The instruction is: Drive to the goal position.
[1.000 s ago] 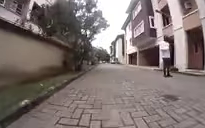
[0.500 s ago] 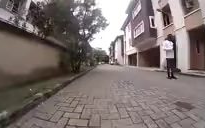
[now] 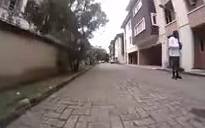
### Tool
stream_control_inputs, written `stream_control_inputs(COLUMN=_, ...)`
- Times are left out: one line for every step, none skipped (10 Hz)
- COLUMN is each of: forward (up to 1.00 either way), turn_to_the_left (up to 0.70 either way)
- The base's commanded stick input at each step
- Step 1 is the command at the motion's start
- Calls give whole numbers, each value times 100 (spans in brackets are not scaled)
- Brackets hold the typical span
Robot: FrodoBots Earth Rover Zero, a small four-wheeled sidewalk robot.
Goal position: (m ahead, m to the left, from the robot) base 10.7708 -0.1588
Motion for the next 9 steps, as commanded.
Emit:
stream_control_inputs(forward=70, turn_to_the_left=0)
stream_control_inputs(forward=70, turn_to_the_left=0)
stream_control_inputs(forward=70, turn_to_the_left=0)
stream_control_inputs(forward=70, turn_to_the_left=0)
stream_control_inputs(forward=70, turn_to_the_left=0)
stream_control_inputs(forward=70, turn_to_the_left=0)
stream_control_inputs(forward=70, turn_to_the_left=0)
stream_control_inputs(forward=70, turn_to_the_left=0)
stream_control_inputs(forward=70, turn_to_the_left=0)
